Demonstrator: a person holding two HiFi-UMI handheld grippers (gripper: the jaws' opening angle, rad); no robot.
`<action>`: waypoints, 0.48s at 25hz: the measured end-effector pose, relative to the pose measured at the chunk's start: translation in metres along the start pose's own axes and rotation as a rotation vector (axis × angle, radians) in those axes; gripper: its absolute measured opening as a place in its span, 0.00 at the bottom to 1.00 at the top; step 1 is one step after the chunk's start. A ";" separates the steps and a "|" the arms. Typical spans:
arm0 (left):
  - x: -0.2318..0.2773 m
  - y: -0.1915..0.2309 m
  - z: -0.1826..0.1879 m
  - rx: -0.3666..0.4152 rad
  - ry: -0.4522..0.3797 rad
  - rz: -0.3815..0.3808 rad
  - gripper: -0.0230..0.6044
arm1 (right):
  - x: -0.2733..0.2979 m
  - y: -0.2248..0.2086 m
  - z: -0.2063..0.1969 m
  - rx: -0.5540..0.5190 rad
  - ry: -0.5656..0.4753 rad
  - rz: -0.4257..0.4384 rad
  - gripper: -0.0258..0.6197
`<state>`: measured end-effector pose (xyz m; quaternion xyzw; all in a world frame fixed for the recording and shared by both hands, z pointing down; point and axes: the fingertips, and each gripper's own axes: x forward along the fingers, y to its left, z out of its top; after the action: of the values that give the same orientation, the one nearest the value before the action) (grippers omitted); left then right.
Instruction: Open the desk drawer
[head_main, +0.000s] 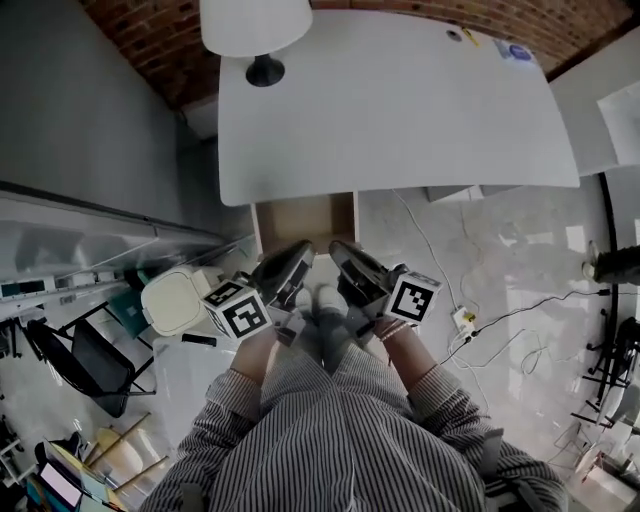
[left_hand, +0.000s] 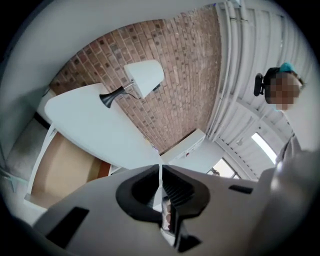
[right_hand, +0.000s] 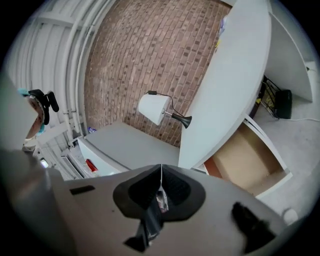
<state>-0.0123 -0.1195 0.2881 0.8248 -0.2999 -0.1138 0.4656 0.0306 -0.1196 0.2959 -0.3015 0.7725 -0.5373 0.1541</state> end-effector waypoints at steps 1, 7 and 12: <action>0.003 -0.007 0.007 0.029 0.003 -0.012 0.08 | 0.001 0.006 0.004 -0.021 0.001 0.004 0.07; 0.001 -0.041 0.026 0.103 -0.003 -0.036 0.08 | -0.004 0.033 0.016 -0.092 0.002 0.016 0.07; -0.013 -0.050 0.025 0.109 0.001 -0.006 0.08 | -0.006 0.051 0.019 -0.148 -0.008 0.013 0.07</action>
<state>-0.0152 -0.1101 0.2315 0.8498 -0.3031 -0.0983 0.4198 0.0306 -0.1172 0.2416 -0.3093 0.8114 -0.4763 0.1379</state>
